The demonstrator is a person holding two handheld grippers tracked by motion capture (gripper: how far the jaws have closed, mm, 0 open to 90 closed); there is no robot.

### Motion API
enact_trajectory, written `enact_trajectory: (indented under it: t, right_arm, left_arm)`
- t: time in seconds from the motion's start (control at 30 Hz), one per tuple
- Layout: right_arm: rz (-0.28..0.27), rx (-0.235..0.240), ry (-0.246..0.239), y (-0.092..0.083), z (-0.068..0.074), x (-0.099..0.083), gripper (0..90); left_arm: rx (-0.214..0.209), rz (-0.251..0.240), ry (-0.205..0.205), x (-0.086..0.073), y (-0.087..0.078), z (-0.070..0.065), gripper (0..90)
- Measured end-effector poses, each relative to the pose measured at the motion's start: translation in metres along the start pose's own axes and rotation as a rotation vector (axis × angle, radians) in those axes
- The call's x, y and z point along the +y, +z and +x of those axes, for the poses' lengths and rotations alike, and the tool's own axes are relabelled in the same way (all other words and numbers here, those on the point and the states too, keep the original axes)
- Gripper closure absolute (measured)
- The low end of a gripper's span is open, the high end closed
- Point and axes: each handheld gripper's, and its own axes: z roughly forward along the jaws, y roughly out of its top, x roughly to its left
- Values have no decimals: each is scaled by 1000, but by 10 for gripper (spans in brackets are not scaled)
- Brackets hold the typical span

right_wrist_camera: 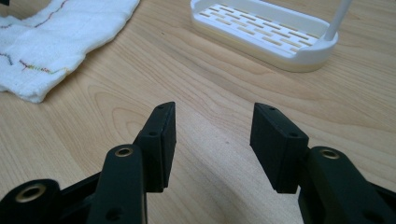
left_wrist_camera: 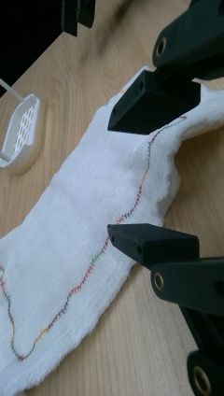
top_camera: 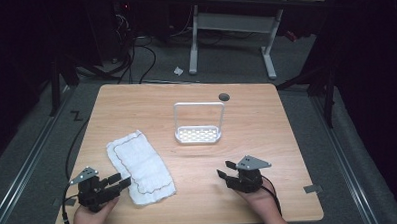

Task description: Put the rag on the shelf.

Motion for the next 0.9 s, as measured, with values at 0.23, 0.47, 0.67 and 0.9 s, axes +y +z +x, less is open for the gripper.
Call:
enact_trajectory:
  t: [0.23, 0.47, 0.67, 0.9]
  right_arm:
    - [13, 16, -21, 3, 7, 0, 511]
    - [13, 58, -48, 13, 25, 6, 517]
    - [16, 160, -97, 48, 67, 39, 560]
    - [86, 209, -149, 105, 103, 68, 692]
  left_arm:
    - [13, 3, -11, 0, 0, 6, 437]
    - [25, -13, 9, 2, -6, 7, 437]
    - [27, -27, 17, 4, -8, 7, 440]
    - [19, -26, 26, 4, -10, 10, 456]
